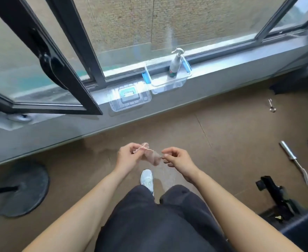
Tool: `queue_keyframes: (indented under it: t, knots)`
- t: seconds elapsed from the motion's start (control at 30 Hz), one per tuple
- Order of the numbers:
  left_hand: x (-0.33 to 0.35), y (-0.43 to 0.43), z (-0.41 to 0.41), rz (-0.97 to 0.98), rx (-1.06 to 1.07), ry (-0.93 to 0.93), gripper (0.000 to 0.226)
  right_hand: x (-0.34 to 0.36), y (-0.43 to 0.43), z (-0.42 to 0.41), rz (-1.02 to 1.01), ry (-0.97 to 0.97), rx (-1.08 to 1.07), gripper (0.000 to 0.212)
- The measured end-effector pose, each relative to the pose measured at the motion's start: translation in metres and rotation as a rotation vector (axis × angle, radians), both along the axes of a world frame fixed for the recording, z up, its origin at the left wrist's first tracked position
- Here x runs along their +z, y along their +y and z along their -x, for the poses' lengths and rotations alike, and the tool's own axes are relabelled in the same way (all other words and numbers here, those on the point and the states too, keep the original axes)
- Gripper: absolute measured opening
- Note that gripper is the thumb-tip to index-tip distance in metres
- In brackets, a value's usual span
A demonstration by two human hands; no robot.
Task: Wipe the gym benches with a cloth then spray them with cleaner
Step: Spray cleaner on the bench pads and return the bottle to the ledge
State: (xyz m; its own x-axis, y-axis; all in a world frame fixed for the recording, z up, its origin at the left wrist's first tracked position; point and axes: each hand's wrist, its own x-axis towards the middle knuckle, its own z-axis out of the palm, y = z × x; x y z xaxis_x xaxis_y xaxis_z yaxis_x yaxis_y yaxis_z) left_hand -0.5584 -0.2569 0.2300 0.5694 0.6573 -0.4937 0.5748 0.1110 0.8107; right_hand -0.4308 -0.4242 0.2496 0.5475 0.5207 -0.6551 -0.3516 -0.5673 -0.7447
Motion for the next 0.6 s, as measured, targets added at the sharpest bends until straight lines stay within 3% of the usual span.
queue_keyframes:
  t: [0.13, 0.3, 0.37, 0.5, 0.6]
  knots:
    - [0.007, 0.077, -0.077, -0.038, 0.086, 0.028, 0.021, 0.006, 0.052, -0.084, 0.029, -0.05, -0.003, 0.014]
    - [-0.005, 0.173, -0.176, -0.103, 0.226, 0.107, 0.007, -0.008, 0.116, -0.192, 0.053, -0.119, 0.043, 0.014]
    - [-0.019, 0.205, -0.206, -0.106, 0.325, 0.132, 0.011, -0.016, 0.142, -0.235, 0.043, -0.145, 0.046, 0.014]
    - [-0.058, 0.243, -0.233, 0.053, 0.474, 0.378, 0.042, -0.034, 0.19, -0.311, 0.049, -0.179, 0.092, 0.014]
    - [-0.061, 0.244, -0.246, 0.217, 0.565, 0.388, 0.026, -0.046, 0.218, -0.362, 0.098, -0.247, 0.117, 0.017]
